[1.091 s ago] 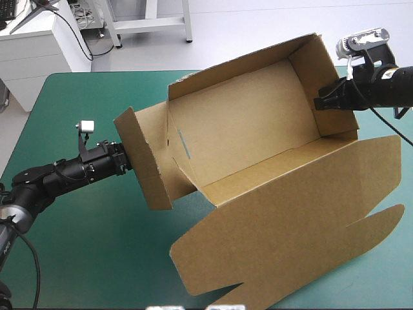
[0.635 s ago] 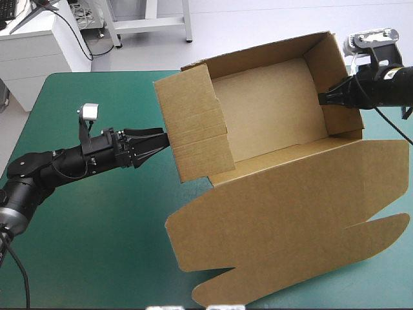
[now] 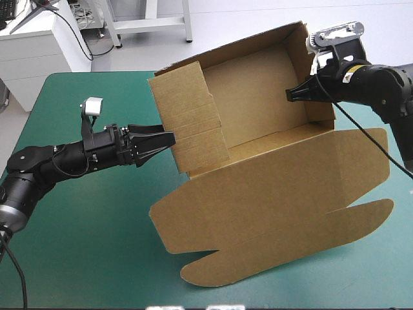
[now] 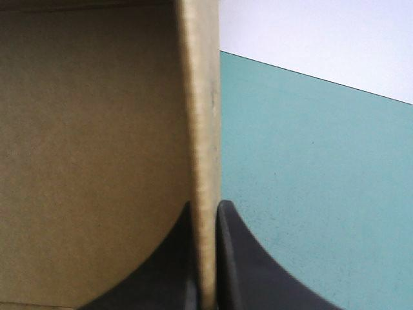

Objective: Fold the box

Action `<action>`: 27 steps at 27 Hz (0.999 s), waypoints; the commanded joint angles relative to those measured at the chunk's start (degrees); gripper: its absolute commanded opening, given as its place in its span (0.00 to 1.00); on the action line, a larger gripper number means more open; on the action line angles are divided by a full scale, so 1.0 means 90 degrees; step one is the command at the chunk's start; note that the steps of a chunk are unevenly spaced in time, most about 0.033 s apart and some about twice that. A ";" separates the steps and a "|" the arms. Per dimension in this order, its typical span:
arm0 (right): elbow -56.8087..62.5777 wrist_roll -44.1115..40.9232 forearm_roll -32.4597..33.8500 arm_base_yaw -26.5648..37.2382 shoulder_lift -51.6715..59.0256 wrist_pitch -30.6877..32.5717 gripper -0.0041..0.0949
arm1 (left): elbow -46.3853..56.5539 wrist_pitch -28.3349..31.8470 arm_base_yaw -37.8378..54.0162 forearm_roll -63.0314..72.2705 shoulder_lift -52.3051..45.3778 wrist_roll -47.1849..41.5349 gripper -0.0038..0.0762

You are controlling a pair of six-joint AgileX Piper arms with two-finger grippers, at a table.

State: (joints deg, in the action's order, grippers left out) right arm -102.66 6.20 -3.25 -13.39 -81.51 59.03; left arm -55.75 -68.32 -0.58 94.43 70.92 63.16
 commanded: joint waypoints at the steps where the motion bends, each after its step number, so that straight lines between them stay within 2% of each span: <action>1: -0.0197 -0.0165 -0.0098 -0.0030 0.0207 -0.0566 0.03 | -0.0374 -0.0003 -0.0104 -0.0108 -0.0177 -0.0453 0.78; 7: -0.0197 -0.0311 -0.0087 -0.0030 0.0207 -0.0711 0.03 | -0.1126 0.1652 -0.1023 -0.1468 -0.0177 -0.1740 0.77; 9: -0.0197 -0.0322 -0.0087 -0.0030 0.0207 -0.0761 0.03 | -0.1388 0.2404 -0.1472 -0.2301 -0.0177 -0.2370 0.77; 10: -0.0197 -0.0322 -0.0087 -0.0030 0.0207 -0.0773 0.03 | -0.1636 0.3019 -0.1842 -0.3226 -0.0159 -0.3008 0.77; 11: -0.0197 -0.0348 -0.0087 -0.0030 0.0207 -0.0773 0.03 | -0.1738 0.3258 -0.1977 -0.3612 -0.0134 -0.3345 0.77; 14: -0.0197 -0.0500 -0.0087 -0.0030 0.0207 -0.0832 0.03 | -0.2074 0.3548 -0.2342 -0.4521 0.0009 -0.4343 0.74; 20: -0.0197 -0.0581 -0.0225 -0.0030 0.0207 -0.0885 0.03 | -0.2612 0.4009 -0.2800 -0.5957 0.0421 -0.5657 0.63; 23: -0.0197 -0.0581 -0.0225 -0.0030 0.0207 -0.0871 0.03 | -0.2756 0.4289 -0.3039 -0.6741 0.0528 -0.6358 0.62; 27: -0.0197 -0.0689 -0.0265 -0.0030 0.0162 -0.0862 0.03 | -0.3029 0.4296 -0.3221 -0.8392 0.0663 -0.7890 0.60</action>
State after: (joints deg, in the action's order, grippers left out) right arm -102.66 1.31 -0.50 -13.41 -81.62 55.59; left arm -79.65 -34.03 -28.33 26.01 77.78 1.30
